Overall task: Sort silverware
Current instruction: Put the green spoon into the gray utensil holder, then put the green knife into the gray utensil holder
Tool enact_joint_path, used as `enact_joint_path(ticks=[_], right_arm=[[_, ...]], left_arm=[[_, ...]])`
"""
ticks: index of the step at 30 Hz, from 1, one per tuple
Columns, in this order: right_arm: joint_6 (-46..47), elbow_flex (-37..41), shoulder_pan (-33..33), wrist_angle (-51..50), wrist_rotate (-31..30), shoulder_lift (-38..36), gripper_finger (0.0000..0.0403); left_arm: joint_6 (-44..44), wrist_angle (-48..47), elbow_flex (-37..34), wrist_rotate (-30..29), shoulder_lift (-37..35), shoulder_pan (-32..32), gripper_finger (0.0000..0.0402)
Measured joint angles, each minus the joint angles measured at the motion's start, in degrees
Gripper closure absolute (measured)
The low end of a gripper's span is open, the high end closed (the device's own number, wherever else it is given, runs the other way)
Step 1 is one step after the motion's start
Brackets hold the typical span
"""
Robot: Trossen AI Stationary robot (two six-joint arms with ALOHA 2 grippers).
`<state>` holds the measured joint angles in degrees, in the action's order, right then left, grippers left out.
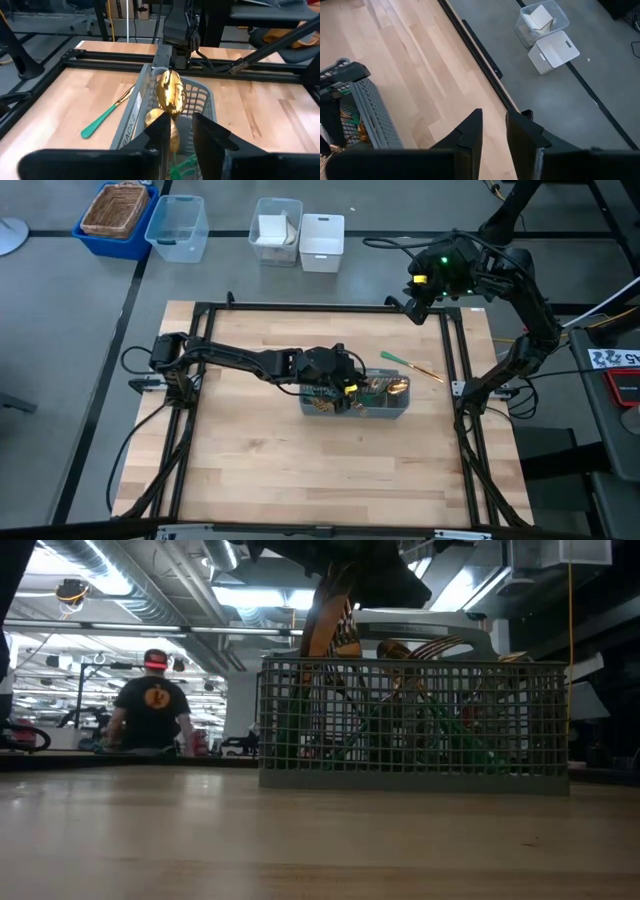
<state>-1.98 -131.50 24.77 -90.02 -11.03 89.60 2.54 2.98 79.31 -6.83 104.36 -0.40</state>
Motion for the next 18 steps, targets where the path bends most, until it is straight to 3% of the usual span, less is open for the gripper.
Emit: enact_joint_path(ticks=[7,13,18], right_arm=[[0.03,-0.02,0.00,0.00,-0.02,0.00,0.0316],[0.28,-0.02,1.37,0.04,0.15,-0.82,0.0316],[0.42,4.74,5.63,0.14,6.57,-3.01,0.0316]], left_arm=[[-0.95,0.06,0.00,0.00,-0.23,0.00,0.0302],[5.67,-0.03,-0.02,0.03,-3.95,0.92,0.0295],[8.88,-6.16,0.00,0.02,-10.42,3.59,0.0295]])
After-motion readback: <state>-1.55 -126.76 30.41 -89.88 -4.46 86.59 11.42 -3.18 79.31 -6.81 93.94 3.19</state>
